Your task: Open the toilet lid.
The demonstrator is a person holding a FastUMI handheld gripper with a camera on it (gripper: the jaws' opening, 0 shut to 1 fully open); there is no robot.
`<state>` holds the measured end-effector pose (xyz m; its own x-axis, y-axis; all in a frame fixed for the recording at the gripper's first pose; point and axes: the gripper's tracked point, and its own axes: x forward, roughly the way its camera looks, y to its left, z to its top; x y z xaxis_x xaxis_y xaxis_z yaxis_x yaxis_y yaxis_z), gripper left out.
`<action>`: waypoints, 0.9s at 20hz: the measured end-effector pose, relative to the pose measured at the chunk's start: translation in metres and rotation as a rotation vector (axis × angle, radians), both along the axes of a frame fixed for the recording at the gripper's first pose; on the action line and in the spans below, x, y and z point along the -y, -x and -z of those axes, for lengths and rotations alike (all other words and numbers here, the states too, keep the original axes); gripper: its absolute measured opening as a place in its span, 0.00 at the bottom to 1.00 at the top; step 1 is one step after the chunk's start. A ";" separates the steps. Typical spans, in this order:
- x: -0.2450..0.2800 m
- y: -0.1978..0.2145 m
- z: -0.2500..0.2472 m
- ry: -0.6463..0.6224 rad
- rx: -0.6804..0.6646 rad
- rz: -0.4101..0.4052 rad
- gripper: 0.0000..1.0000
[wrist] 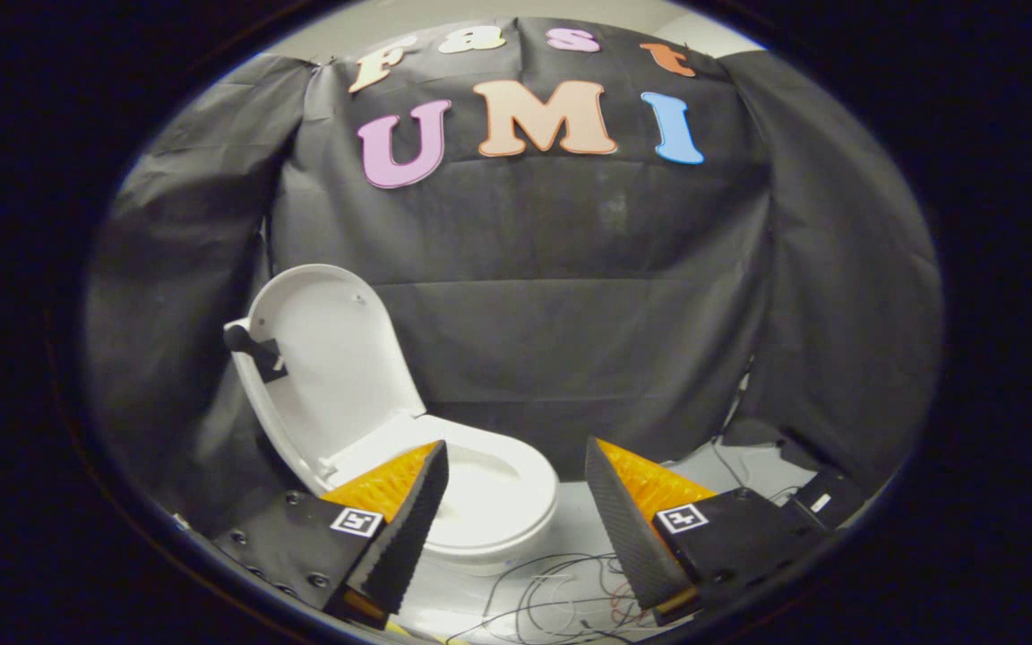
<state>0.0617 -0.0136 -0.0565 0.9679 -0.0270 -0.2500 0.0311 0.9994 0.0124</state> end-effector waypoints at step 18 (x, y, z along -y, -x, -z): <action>-0.007 0.069 -0.054 0.026 0.249 -0.030 0.98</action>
